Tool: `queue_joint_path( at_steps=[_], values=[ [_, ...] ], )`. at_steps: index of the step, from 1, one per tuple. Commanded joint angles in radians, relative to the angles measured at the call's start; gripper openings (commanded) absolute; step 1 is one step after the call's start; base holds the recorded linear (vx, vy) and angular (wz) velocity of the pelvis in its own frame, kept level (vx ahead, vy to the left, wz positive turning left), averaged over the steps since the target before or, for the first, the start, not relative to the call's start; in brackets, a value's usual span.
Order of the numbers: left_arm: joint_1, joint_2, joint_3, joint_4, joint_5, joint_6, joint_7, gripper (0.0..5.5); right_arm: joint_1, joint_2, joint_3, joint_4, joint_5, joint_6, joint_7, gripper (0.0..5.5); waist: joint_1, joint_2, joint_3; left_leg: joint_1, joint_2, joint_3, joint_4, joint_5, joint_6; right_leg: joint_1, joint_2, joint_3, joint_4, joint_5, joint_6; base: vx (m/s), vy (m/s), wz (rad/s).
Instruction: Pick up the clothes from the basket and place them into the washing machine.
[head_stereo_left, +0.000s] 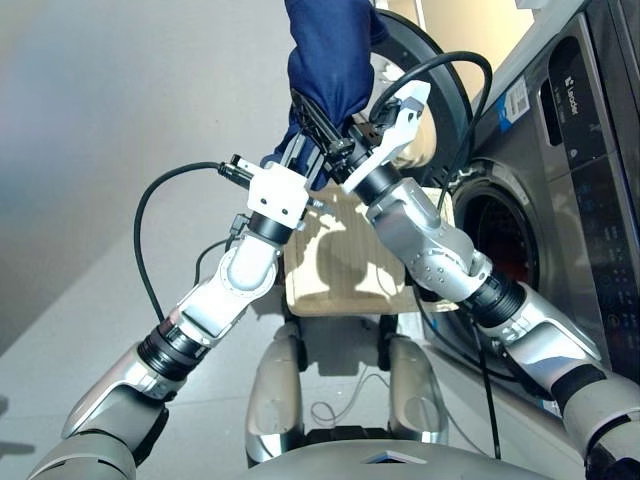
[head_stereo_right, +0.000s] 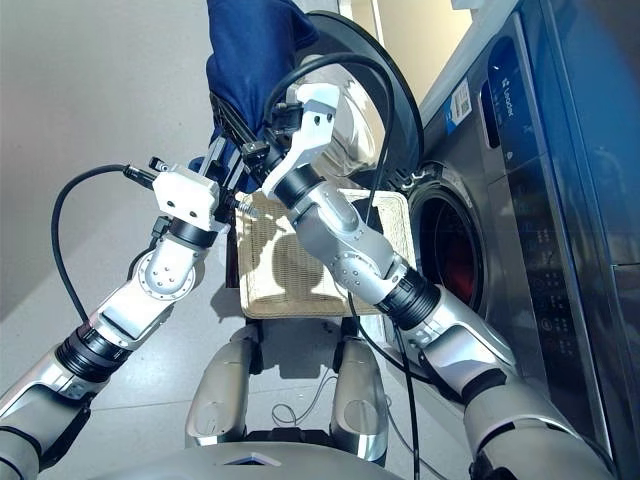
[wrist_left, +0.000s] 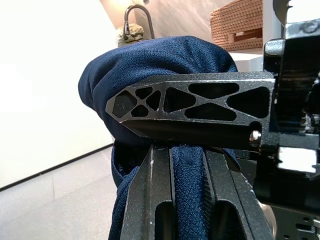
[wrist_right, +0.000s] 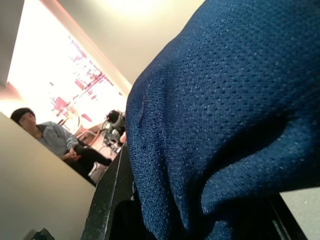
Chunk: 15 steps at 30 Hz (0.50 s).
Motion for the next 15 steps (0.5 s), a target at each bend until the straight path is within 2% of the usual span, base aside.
queue_joint_path(
  at_steps=[1, 4, 5, 6, 7, 9, 13, 15],
  values=[
    [0.015, -0.004, -0.005, -0.074, -0.024, -0.075, 0.005, 0.00, -0.017, -0.014, -0.135, -0.047, -0.172, -0.099, 0.008, 0.00, 0.000, -0.017, -0.049, 0.046, -0.034, 0.006, 0.084, -0.120, -0.002, -0.034, -0.025, 0.024, -0.054, 0.106, 0.041, 0.000, 0.000, 0.000],
    [0.021, -0.004, -0.009, -0.068, -0.026, -0.079, 0.003, 0.00, -0.004, -0.007, -0.150, -0.044, -0.199, -0.111, -0.001, 0.00, 0.001, -0.015, -0.048, 0.042, -0.035, 0.006, 0.086, -0.120, -0.002, -0.033, -0.026, 0.024, -0.054, 0.105, 0.041, 0.000, 0.000, 0.000],
    [0.023, -0.003, -0.008, -0.067, -0.027, -0.079, 0.005, 1.10, 0.003, -0.005, -0.153, -0.040, -0.204, -0.113, -0.006, 0.00, 0.001, -0.015, -0.047, 0.042, -0.035, 0.006, 0.087, -0.121, -0.002, -0.033, -0.026, 0.024, -0.054, 0.105, 0.042, 0.000, 0.000, 0.000],
    [0.026, -0.003, -0.006, -0.066, -0.028, -0.079, 0.004, 3.17, 0.012, -0.003, -0.159, -0.036, -0.211, -0.113, -0.009, 0.00, 0.001, -0.014, -0.047, 0.041, -0.036, 0.006, 0.089, -0.121, -0.002, -0.033, -0.027, 0.023, -0.054, 0.105, 0.042, 0.000, 0.000, 0.000],
    [0.033, -0.003, -0.004, -0.063, -0.032, -0.079, 0.003, 5.50, 0.020, -0.005, -0.164, -0.031, -0.228, -0.113, -0.012, 0.00, 0.001, -0.013, -0.046, 0.040, -0.036, 0.005, 0.090, -0.121, -0.001, -0.032, -0.028, 0.023, -0.054, 0.105, 0.042, 0.000, 0.000, 0.000],
    [0.045, -0.004, -0.002, -0.063, -0.036, -0.079, 0.001, 5.50, 0.039, -0.011, -0.173, -0.029, -0.259, -0.112, -0.022, 0.00, 0.001, -0.011, -0.044, 0.039, -0.037, 0.005, 0.092, -0.121, -0.001, -0.032, -0.029, 0.022, -0.054, 0.105, 0.042, 0.000, 0.000, 0.000],
    [0.049, 0.006, 0.003, -0.067, -0.014, -0.092, 0.000, 5.50, 0.070, -0.045, -0.210, 0.001, -0.435, -0.113, -0.064, 0.00, -0.001, -0.006, -0.041, 0.035, -0.039, 0.001, 0.093, -0.121, 0.000, -0.030, -0.032, 0.015, -0.056, 0.104, 0.044, 0.000, 0.000, 0.000],
    [0.058, 0.002, 0.007, -0.069, -0.021, -0.102, 0.000, 5.50, 0.097, -0.035, -0.243, 0.037, -0.449, -0.126, -0.086, 0.00, -0.001, -0.004, -0.039, 0.036, -0.041, -0.001, 0.092, -0.121, 0.001, -0.028, -0.033, 0.014, -0.057, 0.105, 0.045, 0.000, 0.000, 0.000]
  ],
)
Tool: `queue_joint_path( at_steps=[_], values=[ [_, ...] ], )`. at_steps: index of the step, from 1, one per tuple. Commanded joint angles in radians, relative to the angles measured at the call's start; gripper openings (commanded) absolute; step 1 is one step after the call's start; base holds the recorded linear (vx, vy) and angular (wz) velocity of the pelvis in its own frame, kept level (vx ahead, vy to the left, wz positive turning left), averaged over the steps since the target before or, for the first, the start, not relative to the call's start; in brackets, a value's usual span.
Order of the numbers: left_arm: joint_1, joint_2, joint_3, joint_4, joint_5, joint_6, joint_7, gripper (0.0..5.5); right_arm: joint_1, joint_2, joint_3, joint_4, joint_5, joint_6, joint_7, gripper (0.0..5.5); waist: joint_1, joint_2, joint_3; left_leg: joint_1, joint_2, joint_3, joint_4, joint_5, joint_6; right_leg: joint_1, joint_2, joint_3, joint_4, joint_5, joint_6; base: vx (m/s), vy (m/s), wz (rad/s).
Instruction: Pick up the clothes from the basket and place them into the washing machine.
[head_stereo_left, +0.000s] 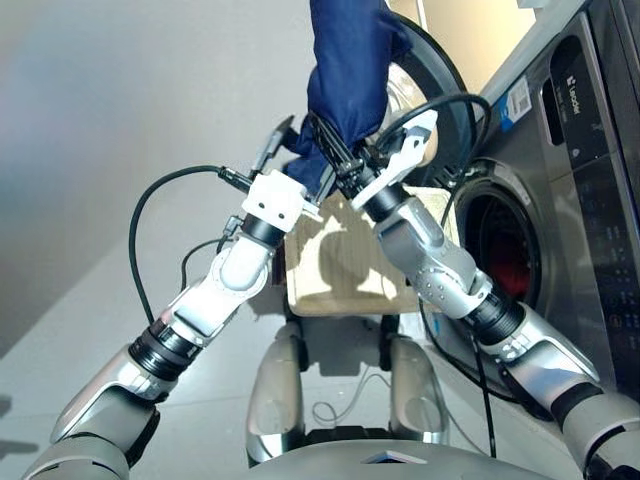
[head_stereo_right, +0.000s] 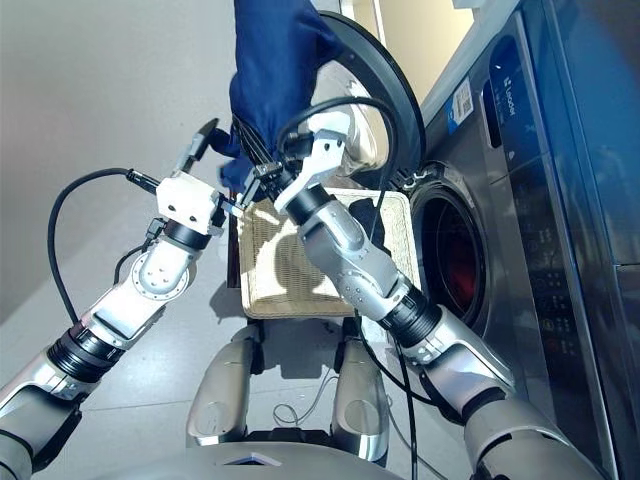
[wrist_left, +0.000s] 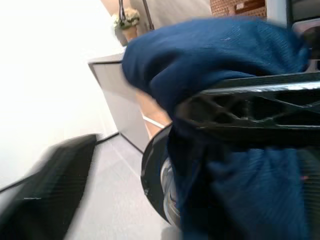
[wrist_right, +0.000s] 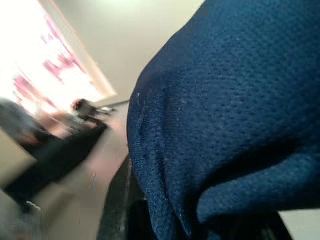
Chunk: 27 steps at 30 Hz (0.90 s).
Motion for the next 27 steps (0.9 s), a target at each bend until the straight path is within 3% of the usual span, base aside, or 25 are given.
queue_joint_path(
  at_steps=[1, 12, 27],
  values=[
    [0.032, -0.015, 0.006, -0.120, -0.032, -0.092, 0.017, 5.50, -0.022, -0.002, -0.196, 0.034, -0.100, -0.123, -0.077, 0.00, -0.001, -0.014, -0.038, 0.038, -0.038, 0.002, 0.092, -0.121, -0.001, -0.028, -0.029, 0.016, -0.057, 0.106, 0.045, 0.000, 0.000, 0.000],
    [0.021, -0.010, -0.029, -0.108, -0.046, -0.107, -0.003, 5.50, 0.019, -0.007, -0.244, 0.240, -0.183, -0.115, -0.134, 0.00, 0.002, -0.008, -0.034, 0.036, -0.040, -0.003, 0.096, -0.124, 0.001, -0.029, -0.031, 0.015, -0.053, 0.105, 0.047, 0.000, 0.000, 0.000],
    [-0.024, -0.042, -0.050, -0.095, -0.101, -0.119, -0.024, 5.50, 0.063, 0.063, -0.292, 0.761, -0.175, -0.067, -0.165, 0.00, 0.011, 0.008, -0.010, 0.027, -0.047, -0.013, 0.101, -0.124, -0.002, -0.031, -0.033, 0.009, -0.052, 0.105, 0.047, 0.000, 0.000, 0.000]
  ],
)
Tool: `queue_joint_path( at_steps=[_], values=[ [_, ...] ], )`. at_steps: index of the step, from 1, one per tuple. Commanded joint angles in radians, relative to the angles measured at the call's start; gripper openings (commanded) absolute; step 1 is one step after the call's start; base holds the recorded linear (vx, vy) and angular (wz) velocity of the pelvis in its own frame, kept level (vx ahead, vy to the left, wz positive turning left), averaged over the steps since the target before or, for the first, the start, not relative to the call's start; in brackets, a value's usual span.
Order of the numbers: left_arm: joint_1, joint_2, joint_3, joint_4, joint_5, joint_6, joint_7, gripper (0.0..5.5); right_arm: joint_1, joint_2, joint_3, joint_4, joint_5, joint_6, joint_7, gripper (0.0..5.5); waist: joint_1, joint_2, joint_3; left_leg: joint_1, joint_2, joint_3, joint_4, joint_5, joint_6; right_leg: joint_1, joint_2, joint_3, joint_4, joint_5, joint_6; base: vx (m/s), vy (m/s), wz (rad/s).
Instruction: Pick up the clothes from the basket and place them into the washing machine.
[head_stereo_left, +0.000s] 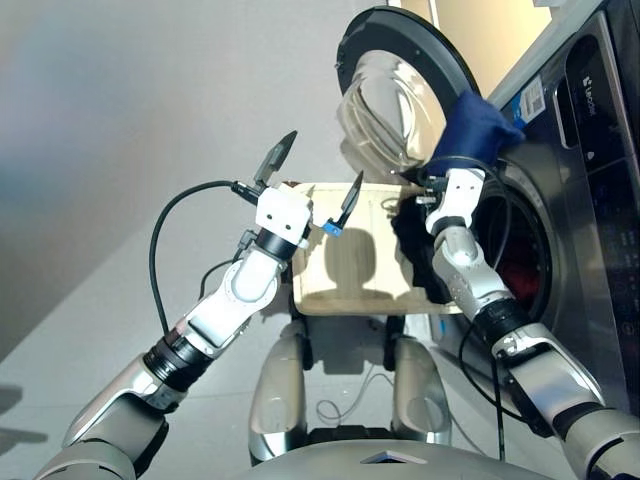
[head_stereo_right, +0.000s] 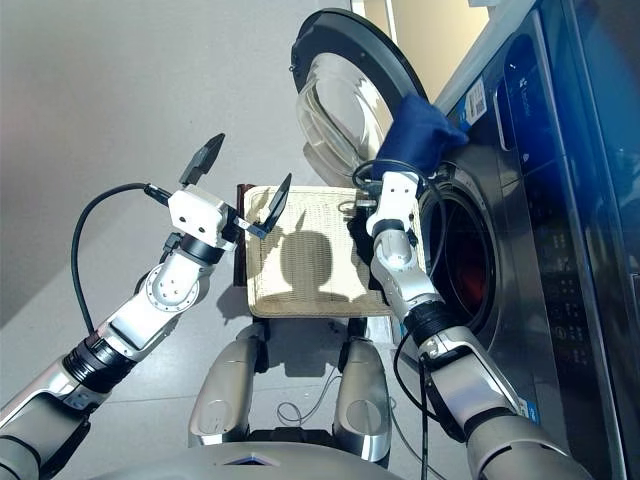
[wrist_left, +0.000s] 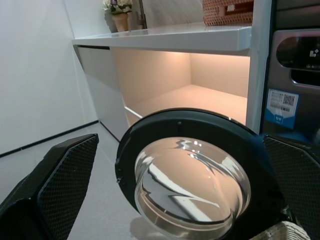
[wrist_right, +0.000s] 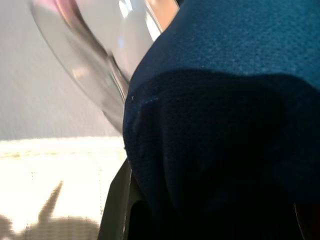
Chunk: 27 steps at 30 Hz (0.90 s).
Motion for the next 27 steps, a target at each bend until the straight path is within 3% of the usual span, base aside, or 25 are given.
queue_joint_path(
  at_steps=[1, 7, 12, 17, 27],
  values=[
    [-0.055, -0.020, -0.002, -0.094, -0.015, -0.078, 0.015, 5.50, -0.025, 0.013, -0.062, 0.038, -0.025, -0.035, -0.006, 0.00, 0.007, -0.014, -0.015, 0.024, -0.036, -0.004, 0.107, -0.125, -0.007, -0.044, -0.022, 0.032, -0.045, 0.108, 0.039, 0.000, 0.000, 0.000],
    [-0.122, -0.091, 0.003, -0.089, -0.054, -0.075, 0.045, 5.50, -0.030, 0.032, -0.105, 0.155, 0.049, -0.027, -0.016, 0.00, 0.002, -0.010, 0.018, -0.008, -0.041, -0.018, 0.160, -0.140, -0.011, -0.066, -0.019, 0.038, 0.006, 0.084, 0.029, -0.005, -0.006, 0.030],
    [-0.181, -0.139, -0.002, -0.101, -0.084, -0.068, 0.061, 5.50, -0.055, 0.040, -0.138, 0.248, 0.114, -0.023, -0.027, 0.00, -0.003, -0.008, 0.059, -0.056, -0.030, -0.024, 0.254, -0.174, -0.015, -0.114, -0.004, 0.054, 0.099, 0.050, 0.012, -0.016, -0.009, 0.070],
    [-0.223, -0.146, 0.002, -0.120, -0.088, -0.063, 0.075, 5.50, -0.079, 0.029, -0.177, 0.286, 0.162, -0.040, -0.065, 0.00, -0.010, -0.009, 0.091, -0.131, -0.017, -0.026, 0.324, -0.187, -0.024, -0.187, 0.007, 0.061, 0.173, 0.025, -0.002, -0.051, -0.036, 0.050],
    [-0.242, -0.174, -0.001, -0.151, -0.114, -0.057, 0.098, 5.50, -0.144, -0.057, -0.264, 0.315, 0.231, -0.079, -0.144, 0.00, -0.020, 0.008, 0.091, -0.339, -0.002, -0.031, 0.409, -0.186, -0.032, -0.396, 0.011, 0.061, 0.253, 0.013, -0.019, -0.071, -0.037, 0.029]
  ],
)
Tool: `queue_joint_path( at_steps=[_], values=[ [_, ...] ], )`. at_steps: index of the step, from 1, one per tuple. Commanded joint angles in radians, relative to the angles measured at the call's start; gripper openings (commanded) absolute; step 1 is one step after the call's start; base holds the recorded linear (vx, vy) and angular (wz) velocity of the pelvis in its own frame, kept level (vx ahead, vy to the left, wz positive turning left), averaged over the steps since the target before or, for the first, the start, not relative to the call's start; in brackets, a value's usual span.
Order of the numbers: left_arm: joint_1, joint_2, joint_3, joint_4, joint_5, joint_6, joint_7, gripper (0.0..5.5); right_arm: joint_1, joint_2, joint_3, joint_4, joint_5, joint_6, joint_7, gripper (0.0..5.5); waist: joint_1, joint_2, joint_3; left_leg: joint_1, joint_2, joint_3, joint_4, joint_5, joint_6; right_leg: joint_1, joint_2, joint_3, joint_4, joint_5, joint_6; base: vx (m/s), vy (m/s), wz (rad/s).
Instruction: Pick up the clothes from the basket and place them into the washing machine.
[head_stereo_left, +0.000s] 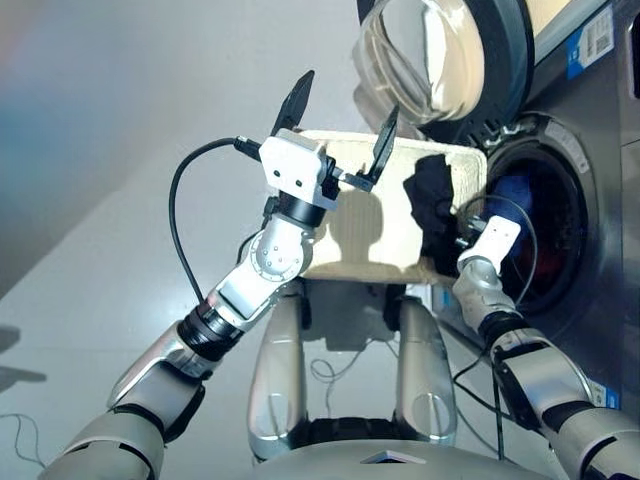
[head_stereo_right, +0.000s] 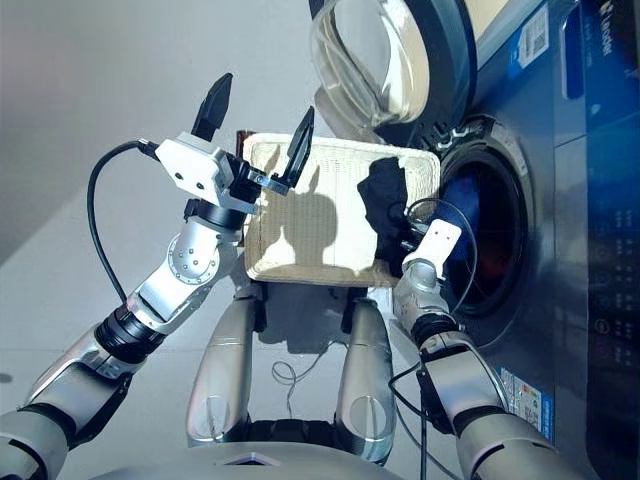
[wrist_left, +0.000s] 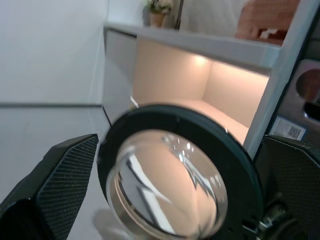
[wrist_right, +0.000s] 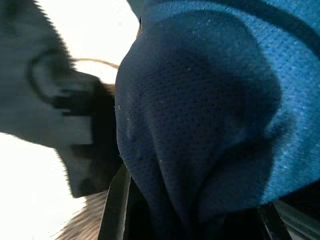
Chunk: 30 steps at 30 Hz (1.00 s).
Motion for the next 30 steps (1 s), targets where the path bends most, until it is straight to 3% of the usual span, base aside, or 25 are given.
queue_joint_path(
  at_steps=[1, 8, 15, 30],
  values=[
    [-0.064, -0.018, 0.006, -0.132, 0.009, -0.051, 0.016, 5.50, -0.072, -0.082, -0.051, -0.020, 0.034, -0.088, -0.051, 0.00, -0.011, 0.021, -0.010, 0.005, -0.003, 0.051, 0.154, -0.143, -0.019, -0.063, 0.011, 0.033, -0.069, 0.113, 0.013, -0.074, 0.001, 0.043],
    [-0.054, -0.024, 0.015, -0.155, 0.014, -0.051, 0.042, 5.50, -0.141, -0.207, -0.110, -0.001, 0.065, -0.117, -0.108, 0.00, -0.019, 0.042, -0.010, -0.143, 0.009, 0.060, 0.224, -0.158, -0.023, -0.221, 0.009, 0.048, 0.002, 0.097, 0.008, -0.049, -0.006, 0.018],
    [-0.031, 0.028, 0.030, -0.196, 0.017, -0.059, 0.038, 5.50, -0.170, -0.363, -0.137, 0.014, 0.022, -0.112, -0.144, 0.00, -0.021, 0.065, -0.010, -0.239, 0.018, 0.071, 0.260, -0.159, -0.027, -0.332, 0.006, 0.063, 0.058, 0.083, 0.004, -0.008, -0.002, 0.001],
    [-0.014, 0.110, 0.052, -0.256, 0.060, -0.065, 0.086, 5.50, -0.305, -0.576, -0.102, 0.034, 0.005, -0.120, -0.177, 0.00, -0.025, 0.066, -0.010, -0.355, 0.031, 0.085, 0.304, -0.166, -0.031, -0.458, 0.005, 0.080, 0.093, 0.086, 0.002, 0.000, 0.000, 0.000]
  ],
)
